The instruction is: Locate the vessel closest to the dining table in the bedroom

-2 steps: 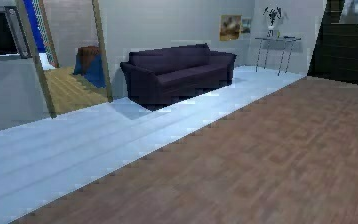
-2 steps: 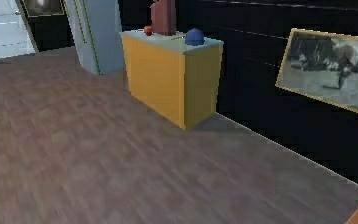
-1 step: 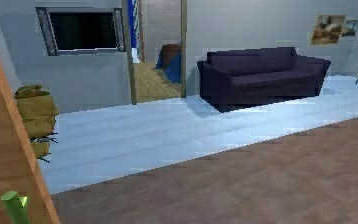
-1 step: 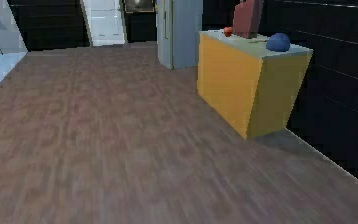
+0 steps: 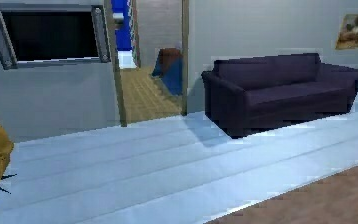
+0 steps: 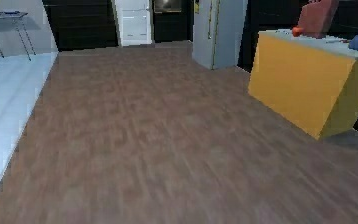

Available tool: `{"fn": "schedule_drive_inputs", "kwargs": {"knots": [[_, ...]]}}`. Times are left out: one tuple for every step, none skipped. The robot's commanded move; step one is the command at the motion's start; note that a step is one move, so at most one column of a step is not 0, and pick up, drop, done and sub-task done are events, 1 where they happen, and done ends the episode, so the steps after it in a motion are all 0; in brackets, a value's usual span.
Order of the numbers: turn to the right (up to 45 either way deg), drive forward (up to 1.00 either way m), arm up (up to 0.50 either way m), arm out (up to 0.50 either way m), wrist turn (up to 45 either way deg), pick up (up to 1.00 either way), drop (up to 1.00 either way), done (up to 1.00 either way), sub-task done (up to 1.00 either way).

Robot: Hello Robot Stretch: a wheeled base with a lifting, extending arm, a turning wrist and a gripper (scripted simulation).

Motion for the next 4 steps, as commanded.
{"fn": "schedule_drive_inputs", "kwargs": {"knots": [[-6.0,0.0,0.0,0.0,0.0,0.0,0.0,0.0,0.0],[0.0,0.25,0.0,0.0,0.0,0.0,0.0,0.0,0.0],[0.0,1.0,0.0,0.0,0.0,0.0,0.0,0.0,0.0],[0.0,1.0,0.0,0.0,0.0,0.0,0.0,0.0,0.0]]}}
